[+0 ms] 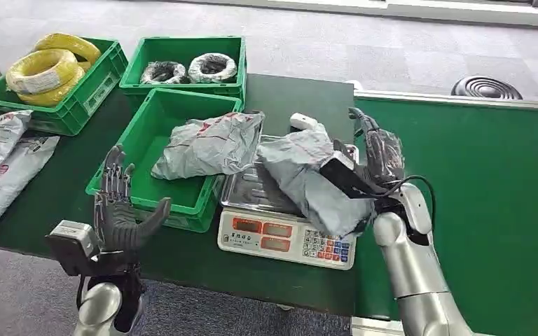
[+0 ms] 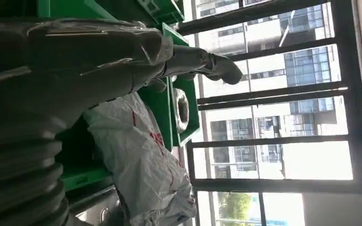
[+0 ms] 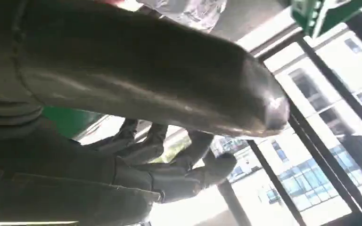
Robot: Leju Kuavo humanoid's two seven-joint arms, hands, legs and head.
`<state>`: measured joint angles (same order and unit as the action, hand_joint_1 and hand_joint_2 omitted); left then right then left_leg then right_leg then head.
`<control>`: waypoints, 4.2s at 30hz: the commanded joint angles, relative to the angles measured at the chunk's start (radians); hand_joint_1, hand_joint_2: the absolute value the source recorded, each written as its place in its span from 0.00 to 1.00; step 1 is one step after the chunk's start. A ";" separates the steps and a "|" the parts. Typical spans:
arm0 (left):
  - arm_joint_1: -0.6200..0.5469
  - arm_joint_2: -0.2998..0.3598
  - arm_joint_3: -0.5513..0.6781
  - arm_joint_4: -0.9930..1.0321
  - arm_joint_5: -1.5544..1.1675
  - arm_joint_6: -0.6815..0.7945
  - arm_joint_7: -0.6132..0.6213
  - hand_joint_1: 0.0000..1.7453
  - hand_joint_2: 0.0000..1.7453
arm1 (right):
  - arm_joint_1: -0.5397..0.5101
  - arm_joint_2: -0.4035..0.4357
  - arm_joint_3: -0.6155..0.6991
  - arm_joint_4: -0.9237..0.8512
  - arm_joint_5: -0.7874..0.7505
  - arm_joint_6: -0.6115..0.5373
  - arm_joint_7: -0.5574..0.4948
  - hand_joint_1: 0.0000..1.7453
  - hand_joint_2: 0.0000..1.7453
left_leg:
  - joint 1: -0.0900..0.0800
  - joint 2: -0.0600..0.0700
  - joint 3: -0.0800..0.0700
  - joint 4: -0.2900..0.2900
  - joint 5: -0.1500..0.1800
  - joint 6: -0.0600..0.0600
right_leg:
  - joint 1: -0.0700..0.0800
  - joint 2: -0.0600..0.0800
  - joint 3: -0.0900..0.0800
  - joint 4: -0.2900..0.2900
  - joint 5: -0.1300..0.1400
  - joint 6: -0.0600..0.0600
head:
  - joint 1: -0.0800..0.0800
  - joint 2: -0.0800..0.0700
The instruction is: Moved the parcel from conveyor to table for the left to box.
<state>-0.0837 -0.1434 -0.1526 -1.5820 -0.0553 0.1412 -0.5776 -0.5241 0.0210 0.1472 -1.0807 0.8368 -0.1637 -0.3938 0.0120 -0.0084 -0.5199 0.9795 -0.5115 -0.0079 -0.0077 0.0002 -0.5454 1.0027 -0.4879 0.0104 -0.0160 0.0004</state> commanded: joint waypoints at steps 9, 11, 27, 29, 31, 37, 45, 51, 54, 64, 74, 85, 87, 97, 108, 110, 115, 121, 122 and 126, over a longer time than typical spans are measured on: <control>-0.083 0.043 -0.014 0.042 -0.023 0.047 0.029 0.00 1.00 | 0.026 -0.006 -0.077 -0.096 -0.315 0.113 -0.118 0.00 0.00 | 0.000 0.000 -0.002 0.001 0.001 0.000 | 0.000 -0.001 -0.002 0.001 0.001 0.000 | 0.000 0.000; -0.094 0.053 -0.047 0.051 -0.045 0.054 0.029 0.00 1.00 | 0.078 -0.007 -0.098 -0.168 -0.393 0.113 -0.160 0.00 0.00 | 0.000 0.000 -0.001 0.000 0.001 0.000 | 0.000 -0.001 -0.002 0.000 0.001 0.000 | 0.000 0.000; -0.277 0.054 -0.237 0.218 -0.194 0.061 0.174 0.00 1.00 | 0.387 0.053 -0.211 -0.486 -0.551 -0.226 -0.201 0.00 0.00 | -0.001 -0.007 -0.001 0.000 0.001 0.000 | -0.001 -0.008 0.001 -0.001 0.000 0.000 | 0.000 0.000; -0.346 0.041 -0.272 0.289 -0.233 0.022 0.231 0.00 1.00 | 0.429 0.077 -0.224 -0.498 -0.553 -0.287 -0.194 0.00 0.00 | 0.000 -0.001 -0.001 0.000 0.001 0.000 | 0.000 -0.002 -0.001 -0.001 0.001 -0.001 | 0.000 0.000; -0.466 -0.005 -0.310 0.419 -0.272 -0.013 0.274 0.00 1.00 | 0.507 0.086 -0.219 -0.513 -0.536 -0.346 -0.202 0.00 0.00 | 0.000 -0.003 -0.002 0.000 0.002 0.000 | 0.000 -0.005 0.000 -0.001 0.001 0.000 | -0.001 0.000; -0.660 -0.104 -0.363 0.686 -0.303 -0.096 0.335 0.00 1.00 | 0.596 0.127 -0.222 -0.553 -0.547 -0.368 -0.212 0.00 0.00 | 0.000 -0.009 -0.003 0.001 0.002 0.001 | 0.000 -0.010 0.000 -0.001 0.001 0.000 | 0.000 0.000; -0.742 -0.159 -0.395 0.881 -0.348 -0.102 0.387 0.00 1.00 | 0.591 0.141 -0.196 -0.549 -0.497 -0.354 -0.181 0.00 1.00 | -0.001 -0.001 0.000 0.001 0.001 0.000 | -0.001 -0.001 0.000 -0.001 0.001 0.000 | 0.000 0.000; -0.794 -0.200 -0.428 0.987 -0.396 -0.100 0.440 0.00 1.00 | 0.595 0.143 -0.196 -0.556 -0.510 -0.346 -0.177 0.00 1.00 | -0.001 -0.001 -0.001 0.000 0.002 0.000 | -0.001 -0.001 -0.002 -0.001 0.002 0.000 | 0.000 0.000; -0.830 -0.206 -0.630 1.010 -0.287 -0.084 0.511 0.00 1.00 | 0.602 0.154 -0.196 -0.596 -0.509 -0.346 -0.177 0.00 1.00 | -0.001 -0.004 -0.003 0.001 0.002 0.001 | -0.001 -0.004 -0.002 -0.001 0.002 0.001 | 0.000 0.000; -0.865 -0.206 -0.981 1.010 -0.139 -0.071 0.647 0.00 1.00 | 0.633 0.171 -0.189 -0.668 -0.491 -0.331 -0.169 0.00 1.00 | -0.001 -0.001 -0.002 0.001 0.001 0.000 | -0.001 -0.001 -0.002 0.000 0.002 0.000 | 0.000 0.000; -0.855 -0.206 -1.250 1.067 -0.115 -0.129 0.764 0.78 1.00 | 0.642 0.190 -0.219 -0.684 -0.498 -0.313 -0.185 0.00 1.00 | -0.001 0.000 -0.001 -0.001 0.002 0.001 | -0.001 0.000 -0.001 -0.002 0.003 0.000 | 0.000 0.000; -0.849 -0.206 -1.260 1.080 -0.159 -0.135 0.784 0.93 1.00 | 0.627 0.190 -0.208 -0.652 -0.529 -0.297 -0.198 0.00 1.00 | -0.001 0.001 0.003 -0.002 0.002 0.000 | -0.001 0.001 0.002 -0.002 0.003 0.000 | 0.000 0.000; -0.849 -0.206 -1.260 1.080 -0.159 -0.135 0.784 0.93 1.00 | 0.627 0.190 -0.208 -0.652 -0.529 -0.297 -0.198 0.00 1.00 | -0.001 0.002 0.004 -0.002 0.002 0.000 | -0.001 0.002 0.003 -0.003 0.004 0.000 | 0.000 0.000; -0.849 -0.206 -1.260 1.080 -0.159 -0.135 0.784 0.93 1.00 | 0.627 0.190 -0.208 -0.652 -0.529 -0.297 -0.198 0.00 1.00 | -0.001 0.000 0.006 -0.001 0.001 0.001 | -0.001 0.001 0.005 -0.002 0.002 0.000 | 0.000 0.000; -0.851 -0.206 -1.263 1.082 -0.168 -0.136 0.786 0.94 1.00 | 0.625 0.192 -0.211 -0.649 -0.528 -0.300 -0.199 0.00 1.00 | -0.002 0.002 0.004 -0.003 0.003 0.001 | -0.002 0.002 0.003 -0.003 0.005 0.000 | 0.000 0.000; -0.851 -0.206 -1.263 1.091 -0.188 -0.133 0.794 0.89 1.00 | 0.621 0.194 -0.209 -0.643 -0.525 -0.300 -0.203 0.00 1.00 | -0.002 0.001 0.005 -0.001 0.001 0.001 | -0.001 0.001 0.005 -0.002 0.002 0.000 | 0.000 0.000; -0.849 -0.206 -1.264 1.127 -0.275 -0.068 0.806 0.99 1.00 | 0.605 0.191 -0.203 -0.632 -0.529 -0.291 -0.204 0.00 1.00 | -0.001 0.003 0.004 -0.002 0.002 0.001 | -0.001 0.003 0.003 -0.003 0.004 0.000 | 0.000 0.000; -0.895 -0.206 -0.838 1.030 -0.056 0.301 0.355 1.00 1.00 | 0.602 0.191 -0.205 -0.622 -0.525 -0.291 -0.174 0.00 1.00 | -0.001 0.002 0.005 0.000 0.001 0.000 | -0.001 0.002 0.004 -0.001 0.002 0.000 | 0.000 0.000; -0.948 -0.184 -0.780 0.986 -0.070 0.237 0.395 1.00 1.00 | 0.605 0.194 -0.207 -0.622 -0.524 -0.290 -0.173 0.00 1.00 | -0.001 0.002 0.003 -0.001 0.002 0.000 | -0.001 0.002 0.003 -0.001 0.003 0.000 | 0.000 0.000; -0.838 -0.043 -0.225 0.176 -0.386 0.127 0.521 1.00 1.00 | 0.645 0.206 -0.230 -0.645 -0.528 -0.284 -0.186 0.00 1.00 | -0.002 0.002 -0.007 0.006 0.002 0.000 | -0.002 0.002 -0.008 0.007 0.003 0.000 | 0.000 0.000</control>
<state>-0.9458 -0.3328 -1.2139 -0.6067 -0.1897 0.3864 -0.1202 0.1058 0.2075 -0.0496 -1.7567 0.3124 -0.4536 -0.5749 0.0107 -0.0086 -0.5181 0.9800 -0.5094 -0.0078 -0.0090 0.0002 -0.5444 1.0034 -0.4855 0.0109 -0.0164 0.0004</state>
